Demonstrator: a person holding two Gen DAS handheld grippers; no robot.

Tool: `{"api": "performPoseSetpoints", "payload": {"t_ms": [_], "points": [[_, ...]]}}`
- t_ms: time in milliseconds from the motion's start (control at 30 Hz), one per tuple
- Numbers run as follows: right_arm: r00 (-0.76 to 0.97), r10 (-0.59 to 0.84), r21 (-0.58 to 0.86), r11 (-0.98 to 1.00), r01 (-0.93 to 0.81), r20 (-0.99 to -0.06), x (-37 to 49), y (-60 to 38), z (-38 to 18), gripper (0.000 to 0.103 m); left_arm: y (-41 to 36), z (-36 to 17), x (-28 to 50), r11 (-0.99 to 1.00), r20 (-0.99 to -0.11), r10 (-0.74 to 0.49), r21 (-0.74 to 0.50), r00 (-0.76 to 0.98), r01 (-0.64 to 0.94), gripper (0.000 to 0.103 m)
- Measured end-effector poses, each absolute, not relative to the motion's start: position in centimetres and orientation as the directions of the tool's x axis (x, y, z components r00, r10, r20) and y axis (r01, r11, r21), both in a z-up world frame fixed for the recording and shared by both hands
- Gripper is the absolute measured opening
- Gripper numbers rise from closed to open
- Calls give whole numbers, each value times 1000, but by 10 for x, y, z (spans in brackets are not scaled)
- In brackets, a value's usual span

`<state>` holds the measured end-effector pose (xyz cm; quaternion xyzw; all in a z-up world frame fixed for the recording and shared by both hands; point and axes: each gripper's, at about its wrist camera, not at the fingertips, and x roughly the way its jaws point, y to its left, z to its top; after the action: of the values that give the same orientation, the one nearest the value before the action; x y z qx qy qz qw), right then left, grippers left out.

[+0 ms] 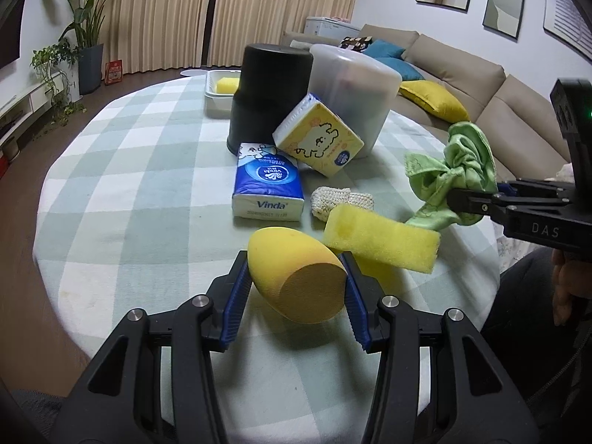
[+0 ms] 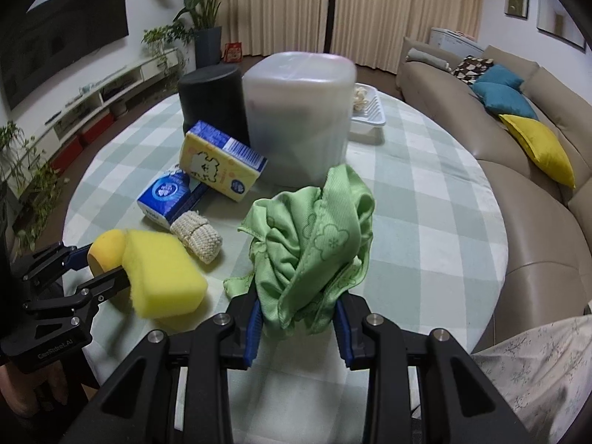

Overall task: Organize soft objects
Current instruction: 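Carry the egg sponge and green cloth to the white tray and release them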

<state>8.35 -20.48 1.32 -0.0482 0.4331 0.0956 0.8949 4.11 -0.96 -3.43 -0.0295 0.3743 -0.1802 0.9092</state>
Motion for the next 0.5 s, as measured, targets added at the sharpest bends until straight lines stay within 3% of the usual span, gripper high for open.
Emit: {"api": "performPoseSetpoints", "payload": {"t_ms": [500], "points": [[612, 118, 11, 984, -175, -782, 62, -235, 24, 35, 11, -7, 35, 936, -656, -351, -217, 668, 279, 45]]}}
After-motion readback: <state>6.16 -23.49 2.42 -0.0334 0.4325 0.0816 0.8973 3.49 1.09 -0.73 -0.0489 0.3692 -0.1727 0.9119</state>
